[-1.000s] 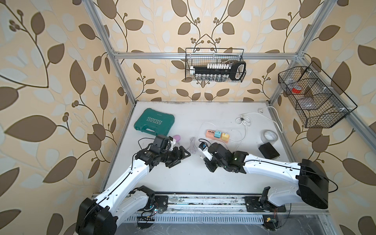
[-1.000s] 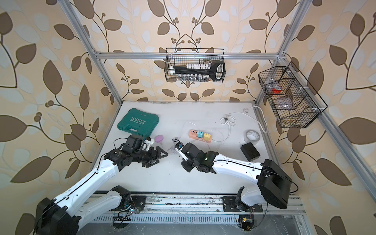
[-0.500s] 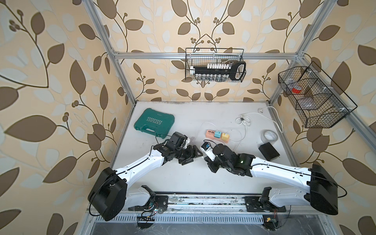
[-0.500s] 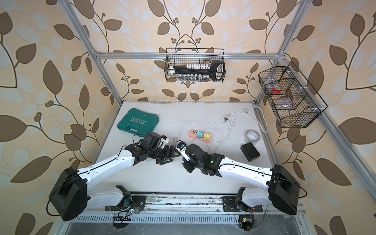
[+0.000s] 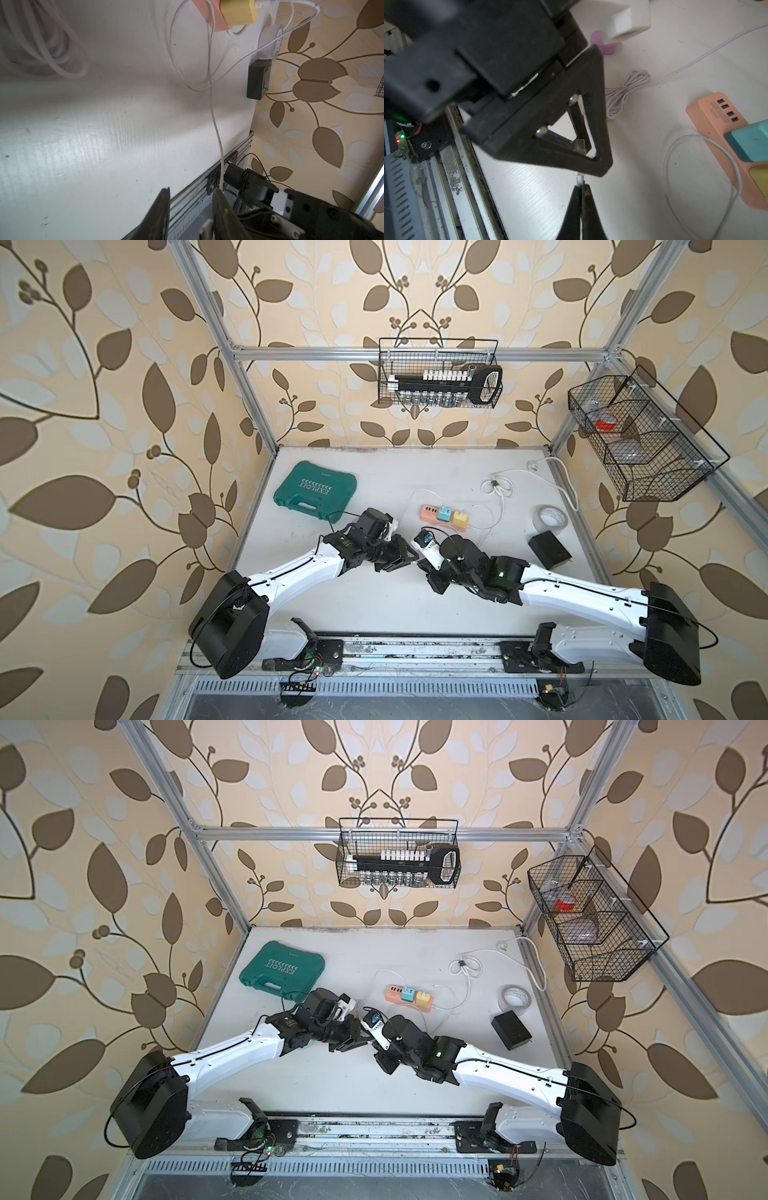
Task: Charge the bluetooth headset
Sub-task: Pick up the charging cable from the center of the board.
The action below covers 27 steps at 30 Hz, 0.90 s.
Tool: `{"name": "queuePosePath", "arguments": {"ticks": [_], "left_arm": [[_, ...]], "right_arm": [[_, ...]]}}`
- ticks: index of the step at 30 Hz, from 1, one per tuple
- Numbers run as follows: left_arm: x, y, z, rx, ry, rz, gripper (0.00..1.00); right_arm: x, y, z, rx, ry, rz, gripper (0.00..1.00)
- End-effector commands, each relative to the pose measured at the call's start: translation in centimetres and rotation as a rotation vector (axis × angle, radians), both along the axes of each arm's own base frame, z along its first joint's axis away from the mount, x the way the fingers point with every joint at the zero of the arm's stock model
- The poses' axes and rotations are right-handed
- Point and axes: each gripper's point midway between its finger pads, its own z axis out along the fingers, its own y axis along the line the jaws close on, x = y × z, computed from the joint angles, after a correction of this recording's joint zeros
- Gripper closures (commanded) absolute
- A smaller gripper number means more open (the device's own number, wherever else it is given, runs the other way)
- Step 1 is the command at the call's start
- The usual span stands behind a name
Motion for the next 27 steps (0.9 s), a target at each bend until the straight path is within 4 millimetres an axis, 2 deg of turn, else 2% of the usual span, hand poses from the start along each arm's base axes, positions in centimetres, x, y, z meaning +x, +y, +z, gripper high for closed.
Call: {"name": "queuePosePath", "arguments": {"ticks": [1, 6, 10, 11, 15, 17, 24, 27], "left_arm": [[0.6, -0.9, 2.1, -0.036, -0.064, -0.013, 0.76], [0.5, -0.8, 2.6, -0.046, -0.076, -0.012, 0.99], [0.5, -0.7, 3.1, -0.051, -0.088, -0.008, 1.00], [0.5, -0.7, 3.1, -0.051, -0.090, -0.009, 1.00], [0.4, -0.3, 3.4, -0.029, -0.120, -0.017, 1.00], [0.4, 0.1, 3.8, -0.008, -0.151, -0.021, 1.00], [-0.2, 1.4, 6.8, -0.002, -0.337, -0.059, 1.00], [-0.5, 1.8, 8.3, -0.020, -0.410, -0.070, 1.00]], "right_arm": [[-0.3, -0.2, -0.1, 0.006, -0.008, 0.000, 1.00], [-0.3, -0.3, -0.2, 0.007, -0.007, -0.003, 1.00], [-0.3, -0.4, 0.0, 0.016, -0.008, -0.008, 0.94], [-0.4, -0.4, 0.0, 0.019, -0.007, -0.007, 0.91], [-0.6, -0.7, 0.8, 0.058, -0.002, -0.022, 0.61], [-1.0, -0.7, 1.5, 0.099, 0.016, -0.019, 0.55], [-2.1, -0.1, 4.7, 0.278, 0.174, -0.011, 0.63], [-1.7, 0.0, 6.7, 0.442, 0.230, 0.019, 0.63]]}}
